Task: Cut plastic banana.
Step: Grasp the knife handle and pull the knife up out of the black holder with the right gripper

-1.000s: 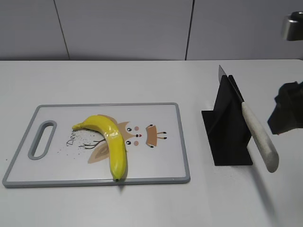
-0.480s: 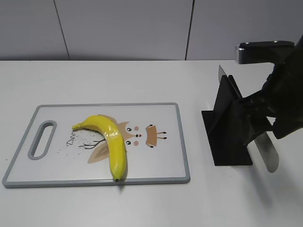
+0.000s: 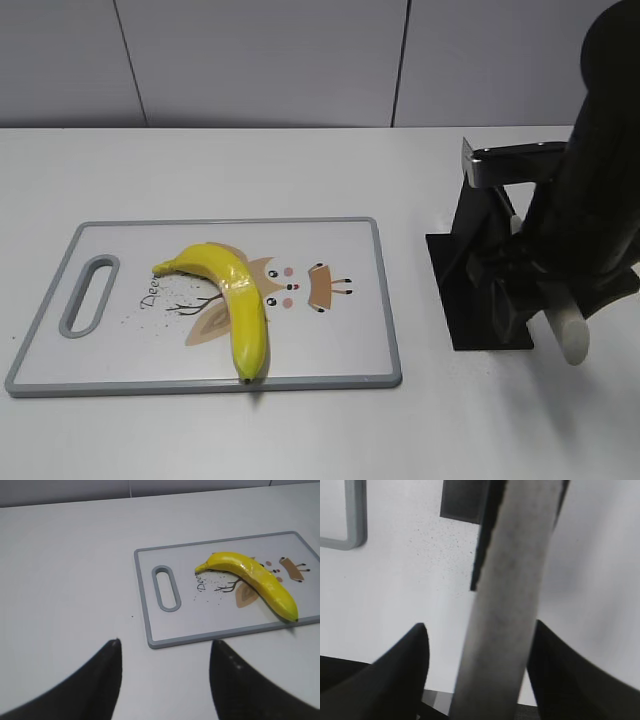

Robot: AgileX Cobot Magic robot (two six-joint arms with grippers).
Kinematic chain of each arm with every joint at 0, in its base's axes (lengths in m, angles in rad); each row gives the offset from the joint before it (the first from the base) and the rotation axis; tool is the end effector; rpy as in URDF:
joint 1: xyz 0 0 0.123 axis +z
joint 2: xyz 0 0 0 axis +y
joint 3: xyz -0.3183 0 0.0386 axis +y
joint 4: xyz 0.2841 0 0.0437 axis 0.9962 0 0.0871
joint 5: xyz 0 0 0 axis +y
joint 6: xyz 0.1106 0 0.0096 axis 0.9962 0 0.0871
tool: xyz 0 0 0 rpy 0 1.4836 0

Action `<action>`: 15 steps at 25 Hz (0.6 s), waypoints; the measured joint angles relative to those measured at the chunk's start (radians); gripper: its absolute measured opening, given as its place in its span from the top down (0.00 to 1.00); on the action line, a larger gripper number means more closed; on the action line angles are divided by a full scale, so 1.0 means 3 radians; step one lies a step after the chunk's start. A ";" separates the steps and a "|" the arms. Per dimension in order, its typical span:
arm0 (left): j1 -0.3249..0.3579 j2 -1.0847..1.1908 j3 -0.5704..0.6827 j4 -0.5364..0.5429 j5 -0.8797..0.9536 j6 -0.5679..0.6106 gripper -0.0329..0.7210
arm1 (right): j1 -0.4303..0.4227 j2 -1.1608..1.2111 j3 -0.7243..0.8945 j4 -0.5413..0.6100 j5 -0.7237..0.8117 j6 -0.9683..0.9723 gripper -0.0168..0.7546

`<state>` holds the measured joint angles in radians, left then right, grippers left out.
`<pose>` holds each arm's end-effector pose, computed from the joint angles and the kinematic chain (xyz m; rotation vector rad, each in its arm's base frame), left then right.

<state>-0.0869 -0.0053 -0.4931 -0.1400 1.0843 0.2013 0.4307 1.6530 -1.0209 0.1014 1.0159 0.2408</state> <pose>0.0059 -0.0143 0.2817 0.3045 2.0402 -0.0977 0.2876 0.1427 0.1939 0.2133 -3.1124 -0.1325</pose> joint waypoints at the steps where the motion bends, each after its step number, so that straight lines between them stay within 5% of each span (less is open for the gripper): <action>1: 0.0000 0.0000 0.0000 0.0004 0.0000 0.0000 0.24 | 0.0000 0.0008 0.0000 0.0003 -0.0001 0.0011 0.37; 5: 0.0000 0.0000 0.0000 0.0004 0.0000 0.0000 0.27 | 0.0000 0.0008 0.0000 0.0006 -0.0007 0.0098 0.71; 15: 0.0000 0.0000 0.0000 0.0008 0.0000 0.0000 0.33 | -0.0005 0.0004 -0.0012 0.0007 -0.0009 0.0171 0.72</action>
<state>-0.0869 -0.0053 -0.4931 -0.1375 1.0843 0.2013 0.4293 1.6543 -1.0245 0.1035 1.0132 0.2920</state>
